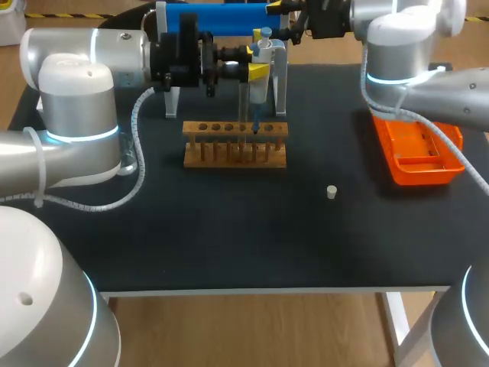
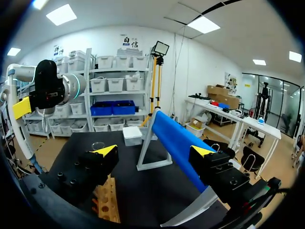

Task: Invert the test tube, pick up the pipette, mount the tip to pipette, aspirate from beaker and dispense into the tube, eject the tip, return the pipette, and cap with the stopper.

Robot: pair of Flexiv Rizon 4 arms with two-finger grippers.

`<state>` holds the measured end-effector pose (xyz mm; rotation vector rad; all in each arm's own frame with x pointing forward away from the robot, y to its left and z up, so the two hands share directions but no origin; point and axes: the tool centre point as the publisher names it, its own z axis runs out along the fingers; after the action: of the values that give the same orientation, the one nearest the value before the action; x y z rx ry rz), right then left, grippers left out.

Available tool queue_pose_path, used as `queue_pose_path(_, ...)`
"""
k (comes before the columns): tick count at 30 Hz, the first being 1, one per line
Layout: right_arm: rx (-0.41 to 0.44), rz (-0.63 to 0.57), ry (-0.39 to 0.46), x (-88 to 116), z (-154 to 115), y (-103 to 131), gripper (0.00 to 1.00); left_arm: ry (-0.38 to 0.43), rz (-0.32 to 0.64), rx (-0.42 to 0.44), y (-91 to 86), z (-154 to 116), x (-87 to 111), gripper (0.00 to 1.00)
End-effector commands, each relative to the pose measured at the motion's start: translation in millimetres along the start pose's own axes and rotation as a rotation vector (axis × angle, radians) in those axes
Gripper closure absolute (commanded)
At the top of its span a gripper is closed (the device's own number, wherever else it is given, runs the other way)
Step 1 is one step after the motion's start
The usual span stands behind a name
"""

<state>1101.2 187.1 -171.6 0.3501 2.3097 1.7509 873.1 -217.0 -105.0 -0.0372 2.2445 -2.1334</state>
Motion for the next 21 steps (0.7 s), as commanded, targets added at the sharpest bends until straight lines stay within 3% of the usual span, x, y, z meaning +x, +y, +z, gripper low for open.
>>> queue_pose_path(1,0.003,-0.002,0.007,-4.7,6.2,0.5,0.0,0.001,-0.001,-0.002,-0.9,-0.4,0.0,1.0)
queue_pose_path(21,-0.004,-0.016,0.024,-1.9,5.2,1.5,0.0,0.001,-0.001,-0.002,-0.9,-0.4,0.0,1.0)
